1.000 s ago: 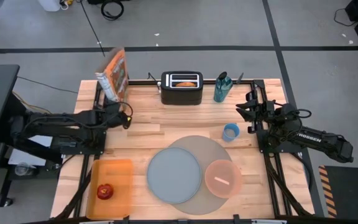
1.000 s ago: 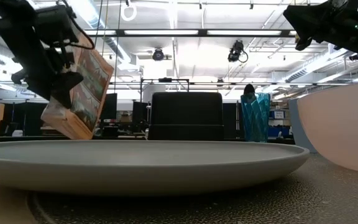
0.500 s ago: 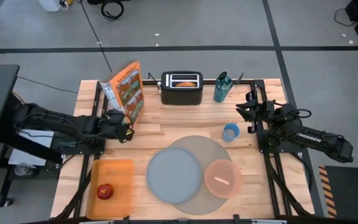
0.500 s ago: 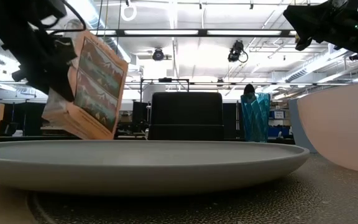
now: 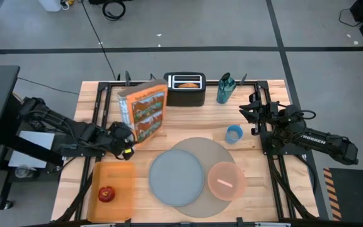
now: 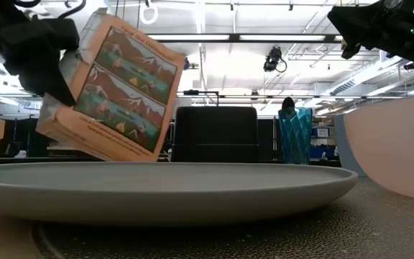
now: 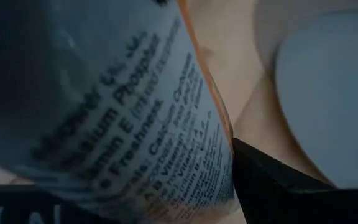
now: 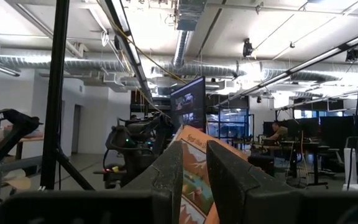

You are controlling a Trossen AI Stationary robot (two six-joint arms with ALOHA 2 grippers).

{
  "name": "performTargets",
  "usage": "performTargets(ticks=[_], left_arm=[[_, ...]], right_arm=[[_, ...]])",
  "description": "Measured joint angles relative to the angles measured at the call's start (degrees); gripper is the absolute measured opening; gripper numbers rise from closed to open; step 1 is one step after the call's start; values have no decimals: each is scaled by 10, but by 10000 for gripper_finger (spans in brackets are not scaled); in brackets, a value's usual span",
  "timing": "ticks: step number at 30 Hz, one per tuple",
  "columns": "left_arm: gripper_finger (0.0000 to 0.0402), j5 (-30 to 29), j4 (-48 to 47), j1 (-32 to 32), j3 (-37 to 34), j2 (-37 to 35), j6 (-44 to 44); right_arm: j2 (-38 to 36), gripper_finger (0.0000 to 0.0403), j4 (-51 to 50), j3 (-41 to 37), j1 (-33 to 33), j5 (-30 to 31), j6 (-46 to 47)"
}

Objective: Arrange a breakfast setting
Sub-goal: Pour the cereal from the yellow cereal box into the orange bowl on the brown placemat

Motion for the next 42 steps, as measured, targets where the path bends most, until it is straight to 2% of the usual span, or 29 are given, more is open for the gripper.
performTargets(ticks=[8,17,26,31,36,42], left_arm=[[175,2,57,-2,0,0,82],[175,17,54,16,16,0,145],[175,31,-24,55,123,8,273],[175,94,-32,90,173,32,352],[175,180,-82,119,241,98,410],[175,197,-182,140,336,180,455]], right_arm=[[10,78,-14,0,0,0,10],[35,78,-14,0,0,0,14],[71,78,-14,0,0,7,3],[98,78,-11,0,0,10,-9],[110,78,-15,0,3,28,18],[111,78,-145,30,27,71,8]])
